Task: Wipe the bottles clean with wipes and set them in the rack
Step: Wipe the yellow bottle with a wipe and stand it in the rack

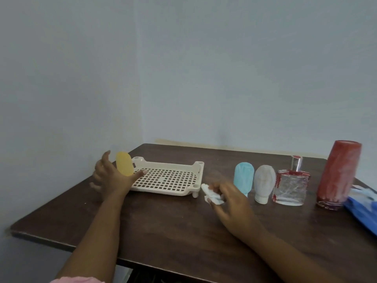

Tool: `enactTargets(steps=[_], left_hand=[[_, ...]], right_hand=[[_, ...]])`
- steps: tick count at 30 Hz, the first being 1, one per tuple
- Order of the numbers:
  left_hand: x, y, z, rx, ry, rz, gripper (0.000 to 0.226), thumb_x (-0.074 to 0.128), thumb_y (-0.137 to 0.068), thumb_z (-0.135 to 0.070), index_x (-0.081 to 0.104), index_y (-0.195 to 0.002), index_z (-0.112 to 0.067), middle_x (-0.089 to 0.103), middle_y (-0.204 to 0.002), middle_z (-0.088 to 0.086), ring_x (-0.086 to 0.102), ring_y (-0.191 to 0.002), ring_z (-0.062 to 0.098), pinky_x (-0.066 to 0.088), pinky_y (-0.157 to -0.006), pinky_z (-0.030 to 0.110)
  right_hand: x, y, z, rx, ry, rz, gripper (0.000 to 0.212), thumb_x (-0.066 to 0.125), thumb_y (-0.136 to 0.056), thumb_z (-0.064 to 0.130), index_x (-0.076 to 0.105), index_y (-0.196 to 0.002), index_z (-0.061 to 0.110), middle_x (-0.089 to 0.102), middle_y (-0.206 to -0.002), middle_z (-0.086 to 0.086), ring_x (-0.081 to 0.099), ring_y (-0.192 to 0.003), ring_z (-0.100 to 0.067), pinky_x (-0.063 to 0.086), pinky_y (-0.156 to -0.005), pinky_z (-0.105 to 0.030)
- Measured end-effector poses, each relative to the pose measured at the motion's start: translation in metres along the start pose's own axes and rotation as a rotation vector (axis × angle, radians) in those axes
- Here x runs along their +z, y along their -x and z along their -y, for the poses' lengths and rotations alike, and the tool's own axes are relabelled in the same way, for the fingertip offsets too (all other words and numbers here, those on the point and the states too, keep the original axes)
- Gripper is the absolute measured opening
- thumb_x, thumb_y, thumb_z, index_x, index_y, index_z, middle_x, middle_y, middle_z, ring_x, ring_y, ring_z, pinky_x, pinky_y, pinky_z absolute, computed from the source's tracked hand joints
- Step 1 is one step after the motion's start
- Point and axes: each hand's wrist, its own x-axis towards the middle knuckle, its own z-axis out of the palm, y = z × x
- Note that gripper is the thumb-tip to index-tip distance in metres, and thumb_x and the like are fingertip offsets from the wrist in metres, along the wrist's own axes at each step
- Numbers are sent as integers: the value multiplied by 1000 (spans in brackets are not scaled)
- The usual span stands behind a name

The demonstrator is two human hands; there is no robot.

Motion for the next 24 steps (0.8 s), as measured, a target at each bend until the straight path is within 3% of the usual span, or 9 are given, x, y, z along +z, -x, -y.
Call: enactTargets(steps=[4, 6, 8, 11, 14, 16, 20, 24], left_hand=[[-1, 0, -6, 153, 242, -276, 100, 63, -59, -75, 35, -136, -18, 42, -137, 13, 38, -127, 35, 26, -102, 56], [-6, 6, -26, 305, 345, -390, 72, 67, -74, -55, 40, -129, -17, 47, -127, 11, 44, -118, 33, 29, -99, 50], [-10, 19, -59, 517, 493, -341, 49, 71, -82, -29, 41, -121, -27, 49, -114, 4, 51, -104, 29, 36, -91, 40], [-4, 49, -116, 672, 662, 34, 51, 75, -79, -17, 41, -108, -42, 53, -105, 4, 54, -91, 20, 47, -78, 35], [18, 85, -154, 606, 622, 630, 63, 80, -60, -42, 40, -108, -51, 49, -121, -4, 51, -108, 6, 45, -81, 24], [38, 104, -164, 591, 537, 920, 79, 85, -57, -43, 35, -117, -53, 44, -131, -8, 45, -121, 4, 42, -91, 26], [74, 131, -169, 528, 479, 1139, 99, 85, -69, -15, 17, -135, -45, 42, -133, -2, 43, -126, 11, 40, -99, 24], [95, 139, -163, 411, 575, 1192, 108, 83, -54, -31, 13, -132, -51, 55, -120, 6, 63, -105, 16, 53, -79, 24]], right_hand=[[-34, 19, -6, -54, 94, 24, 27, 63, -86, 11, 57, -107, 26, 54, -97, 21, 52, -91, 3, 38, -76, -9], [-45, 26, -9, -60, 102, 44, 31, 60, -87, 12, 58, -114, 27, 56, -100, 18, 52, -94, 2, 38, -80, -10], [-51, 29, -12, -39, 103, 61, 34, 59, -88, 14, 59, -118, 28, 57, -104, 18, 52, -97, 2, 39, -83, -11], [-53, 30, -11, -29, 106, 91, 32, 58, -89, 17, 60, -119, 28, 56, -105, 16, 52, -97, 2, 38, -83, -10], [-53, 29, -7, -61, 107, 88, 30, 56, -90, 19, 61, -120, 25, 57, -104, 12, 51, -97, 3, 36, -85, -8], [-55, 29, -4, -65, 88, 54, 29, 59, -90, 17, 60, -117, 25, 56, -102, 13, 50, -96, 5, 36, -85, -8], [-57, 29, -4, -88, 62, -12, 27, 59, -88, 14, 59, -113, 22, 58, -108, 12, 49, -103, 7, 37, -91, -12], [-63, 27, 4, -182, 119, -106, 19, 69, -84, 11, 66, -102, 13, 64, -100, 5, 55, -99, 2, 32, -95, -8]])
